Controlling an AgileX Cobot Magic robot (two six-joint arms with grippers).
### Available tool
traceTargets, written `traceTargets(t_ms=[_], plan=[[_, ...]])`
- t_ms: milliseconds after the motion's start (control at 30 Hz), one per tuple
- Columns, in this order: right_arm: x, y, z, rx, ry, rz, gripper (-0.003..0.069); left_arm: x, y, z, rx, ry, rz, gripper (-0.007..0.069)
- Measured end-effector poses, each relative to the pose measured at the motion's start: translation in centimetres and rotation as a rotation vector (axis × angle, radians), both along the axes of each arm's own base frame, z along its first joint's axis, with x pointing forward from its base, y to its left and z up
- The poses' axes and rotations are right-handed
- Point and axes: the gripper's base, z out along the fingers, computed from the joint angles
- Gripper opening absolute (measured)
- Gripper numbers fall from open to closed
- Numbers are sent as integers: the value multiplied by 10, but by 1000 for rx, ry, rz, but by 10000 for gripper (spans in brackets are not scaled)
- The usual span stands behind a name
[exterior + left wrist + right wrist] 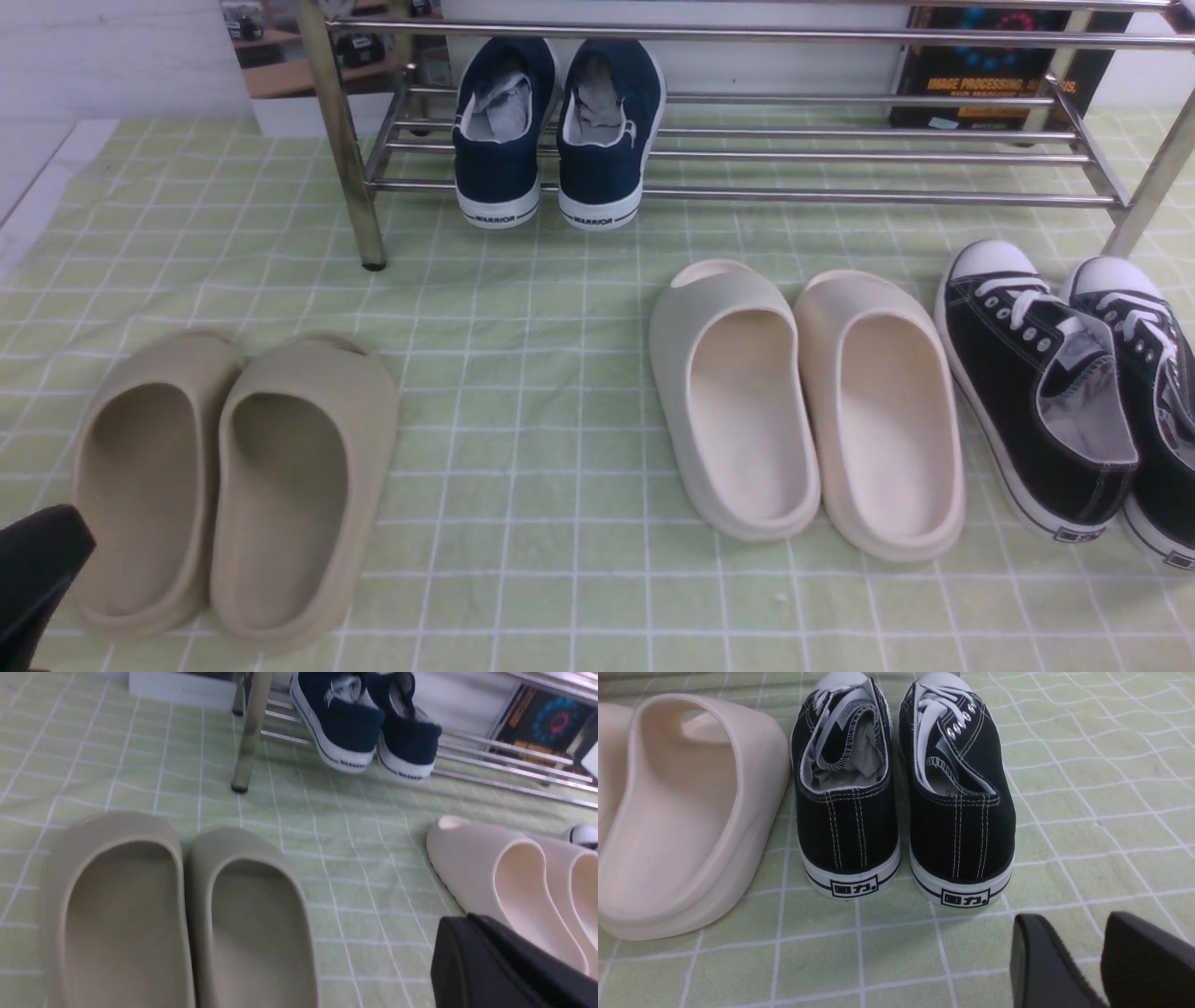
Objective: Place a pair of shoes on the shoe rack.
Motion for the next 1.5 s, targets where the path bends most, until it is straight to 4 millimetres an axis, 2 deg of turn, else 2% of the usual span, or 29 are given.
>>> traceTargets(t_ms=[267, 600, 900, 1500], plan=[[0, 0, 0, 0, 0, 0, 239, -4, 10, -44, 126, -94, 138, -13], [0, 0, 0, 0, 0, 0, 239, 0, 12, -81, 79, 26, 184, -13], [0, 0, 0, 0, 0, 0, 239, -2, 12, -93, 68, 141, 185, -13], [0, 0, 0, 0, 0, 0, 239, -3, 12, -95, 50, 162, 182, -13]])
